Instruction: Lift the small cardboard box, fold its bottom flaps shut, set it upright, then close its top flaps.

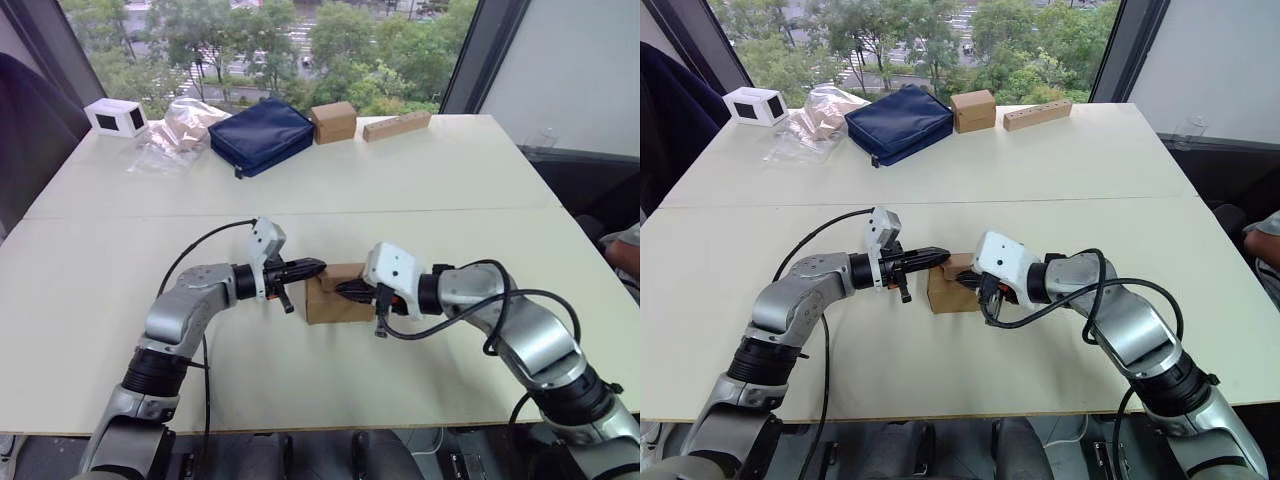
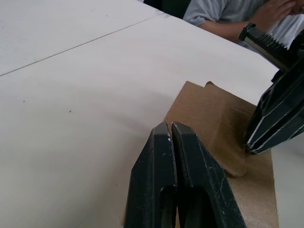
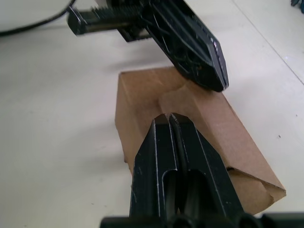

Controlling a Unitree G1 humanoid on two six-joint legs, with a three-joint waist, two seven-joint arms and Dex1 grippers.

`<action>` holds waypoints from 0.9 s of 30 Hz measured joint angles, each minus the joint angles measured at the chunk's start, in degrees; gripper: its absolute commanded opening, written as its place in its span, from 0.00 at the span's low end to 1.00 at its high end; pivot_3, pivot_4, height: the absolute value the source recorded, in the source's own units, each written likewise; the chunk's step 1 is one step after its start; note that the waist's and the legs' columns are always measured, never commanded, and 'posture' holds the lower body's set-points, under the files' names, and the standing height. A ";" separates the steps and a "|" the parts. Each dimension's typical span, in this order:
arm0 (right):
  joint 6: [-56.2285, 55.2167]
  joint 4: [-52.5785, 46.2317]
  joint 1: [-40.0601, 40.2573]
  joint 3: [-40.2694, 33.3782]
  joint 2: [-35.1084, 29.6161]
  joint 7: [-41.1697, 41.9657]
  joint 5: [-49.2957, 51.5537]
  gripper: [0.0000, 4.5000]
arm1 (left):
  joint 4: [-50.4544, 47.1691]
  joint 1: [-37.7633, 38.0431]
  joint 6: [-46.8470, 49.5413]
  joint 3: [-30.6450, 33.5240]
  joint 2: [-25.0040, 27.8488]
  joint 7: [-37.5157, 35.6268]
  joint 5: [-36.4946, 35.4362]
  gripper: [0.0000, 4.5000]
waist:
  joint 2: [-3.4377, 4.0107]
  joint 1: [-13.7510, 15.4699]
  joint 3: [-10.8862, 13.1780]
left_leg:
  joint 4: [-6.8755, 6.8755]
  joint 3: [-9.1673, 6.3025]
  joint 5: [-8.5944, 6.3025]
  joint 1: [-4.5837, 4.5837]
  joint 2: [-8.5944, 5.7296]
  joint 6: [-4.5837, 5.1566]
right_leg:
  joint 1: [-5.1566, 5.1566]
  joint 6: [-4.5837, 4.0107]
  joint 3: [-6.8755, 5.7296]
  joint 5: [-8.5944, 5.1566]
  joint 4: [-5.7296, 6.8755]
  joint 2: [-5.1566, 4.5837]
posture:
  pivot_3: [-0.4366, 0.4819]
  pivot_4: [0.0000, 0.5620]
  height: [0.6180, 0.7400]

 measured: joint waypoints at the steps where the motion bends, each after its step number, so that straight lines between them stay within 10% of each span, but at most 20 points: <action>1: -0.07 0.02 0.00 0.07 -0.01 -0.06 -0.16 0.00 | -0.01 0.00 0.08 0.00 -0.03 0.09 -0.10 0.02 | 0.00 -0.01 0.00 | 0.00 0.00 0.00 0.00 0.00 0.00 | 0.00 0.00 0.00 0.00 0.00 0.00 | 0.48 0.27 1.00; 27: -7.63 2.84 -1.05 5.16 -2.36 0.59 -10.12 0.00 | -0.37 0.41 2.03 0.28 -0.96 2.19 -1.96 0.02 | 0.00 0.03 0.00 | 0.00 -0.03 0.00 0.15 0.00 0.00 | 0.20 0.00 -0.02 0.00 -0.05 -0.01 | 0.48 0.27 1.00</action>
